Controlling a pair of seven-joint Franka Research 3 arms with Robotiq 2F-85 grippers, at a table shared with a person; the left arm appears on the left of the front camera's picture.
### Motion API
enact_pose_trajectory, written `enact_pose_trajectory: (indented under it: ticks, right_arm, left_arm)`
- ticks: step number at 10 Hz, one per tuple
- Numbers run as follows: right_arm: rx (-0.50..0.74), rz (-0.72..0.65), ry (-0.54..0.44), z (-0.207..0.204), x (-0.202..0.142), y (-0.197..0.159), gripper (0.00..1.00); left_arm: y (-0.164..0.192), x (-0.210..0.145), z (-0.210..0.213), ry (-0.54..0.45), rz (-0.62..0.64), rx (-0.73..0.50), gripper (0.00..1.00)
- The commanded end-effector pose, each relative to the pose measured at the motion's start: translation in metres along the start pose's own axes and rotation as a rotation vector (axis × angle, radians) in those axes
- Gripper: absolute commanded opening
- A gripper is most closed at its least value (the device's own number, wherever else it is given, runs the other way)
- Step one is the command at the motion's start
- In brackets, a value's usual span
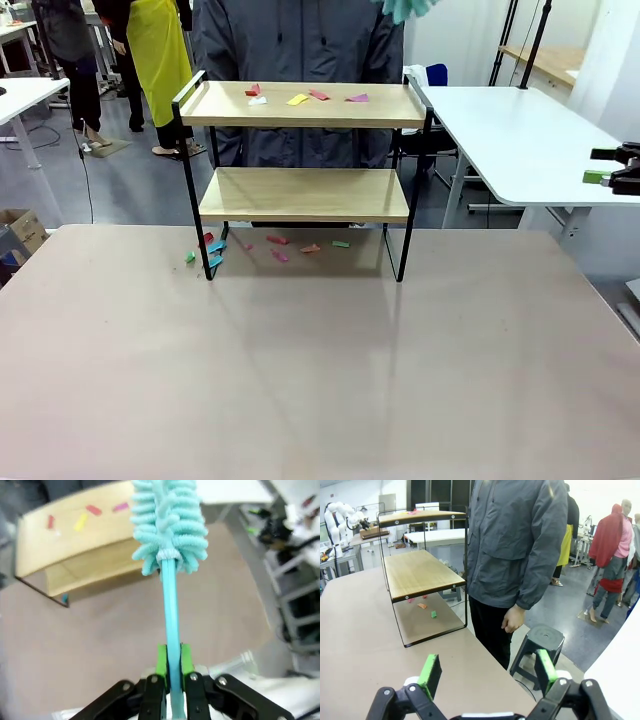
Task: Clean the shelf.
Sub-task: Clean the specific section of the Shelf indicated by the human with the Duster.
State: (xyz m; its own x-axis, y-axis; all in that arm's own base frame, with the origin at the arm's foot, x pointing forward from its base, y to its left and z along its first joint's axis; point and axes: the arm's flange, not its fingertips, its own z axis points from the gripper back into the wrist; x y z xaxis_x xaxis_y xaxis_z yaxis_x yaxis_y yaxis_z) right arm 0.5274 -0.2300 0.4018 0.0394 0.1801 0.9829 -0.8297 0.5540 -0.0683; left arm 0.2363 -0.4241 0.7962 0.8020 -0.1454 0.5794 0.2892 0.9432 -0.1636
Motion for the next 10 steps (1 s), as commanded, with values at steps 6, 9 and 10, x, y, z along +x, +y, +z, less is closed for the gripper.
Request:
enact_pose_trajectory:
  ticks: [6, 9, 10]
  right_arm:
    - [0.001, 0.004, -0.003, -0.001, 0.003, 0.001, 1.00]
    - [0.001, 0.004, -0.003, -0.001, 0.003, 0.001, 1.00]
    - [0.001, 0.004, -0.003, -0.001, 0.003, 0.001, 1.00]
  left_arm:
    - [-0.010, 0.009, -0.034, -0.013, 0.038, 0.078, 0.13]
    - [-0.031, 0.016, -0.077, -0.051, 0.122, 0.108, 0.13]
    - [-0.039, 0.022, -0.091, -0.056, 0.144, 0.103, 0.13]
